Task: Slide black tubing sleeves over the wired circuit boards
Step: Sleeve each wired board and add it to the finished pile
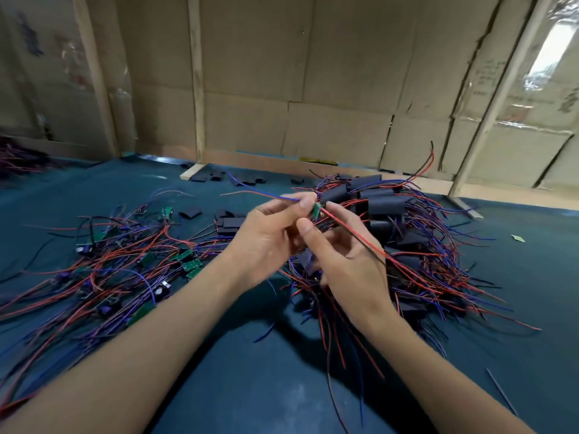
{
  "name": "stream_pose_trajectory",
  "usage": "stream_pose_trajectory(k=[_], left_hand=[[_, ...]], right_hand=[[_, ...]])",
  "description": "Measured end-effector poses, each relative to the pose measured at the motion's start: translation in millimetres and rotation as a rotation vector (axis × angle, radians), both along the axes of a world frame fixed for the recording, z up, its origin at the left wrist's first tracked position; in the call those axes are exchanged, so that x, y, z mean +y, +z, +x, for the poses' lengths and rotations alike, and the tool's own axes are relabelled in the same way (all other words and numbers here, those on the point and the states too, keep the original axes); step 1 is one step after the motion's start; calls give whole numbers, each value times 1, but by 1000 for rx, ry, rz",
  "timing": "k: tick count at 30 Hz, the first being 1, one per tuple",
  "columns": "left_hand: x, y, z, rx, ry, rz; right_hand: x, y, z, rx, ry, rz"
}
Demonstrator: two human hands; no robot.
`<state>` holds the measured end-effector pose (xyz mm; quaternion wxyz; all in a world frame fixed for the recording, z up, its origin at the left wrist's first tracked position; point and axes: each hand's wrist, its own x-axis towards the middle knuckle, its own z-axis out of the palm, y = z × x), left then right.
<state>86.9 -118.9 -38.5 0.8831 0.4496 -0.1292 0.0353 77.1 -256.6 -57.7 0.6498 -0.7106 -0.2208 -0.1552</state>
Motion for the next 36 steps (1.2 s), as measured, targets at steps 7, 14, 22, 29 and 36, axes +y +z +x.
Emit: stream_pose_trajectory(k=[7, 14, 22, 29, 36], left_hand=[[-8, -2, -1, 59, -14, -103], [-5, -5, -3, 148, -34, -151], [-12, -6, -3, 179, -75, -258], [-12, -7, -3, 213, -50, -182], [-6, -10, 2, 113, 15, 41]], right_hand=[[-13, 18, 4, 15, 88, 385], [-15, 25, 6, 230, 294, 631], [-17, 23, 11, 254, 321, 628], [-19, 20, 15, 319, 341, 659], [-19, 18, 17, 271, 234, 474]])
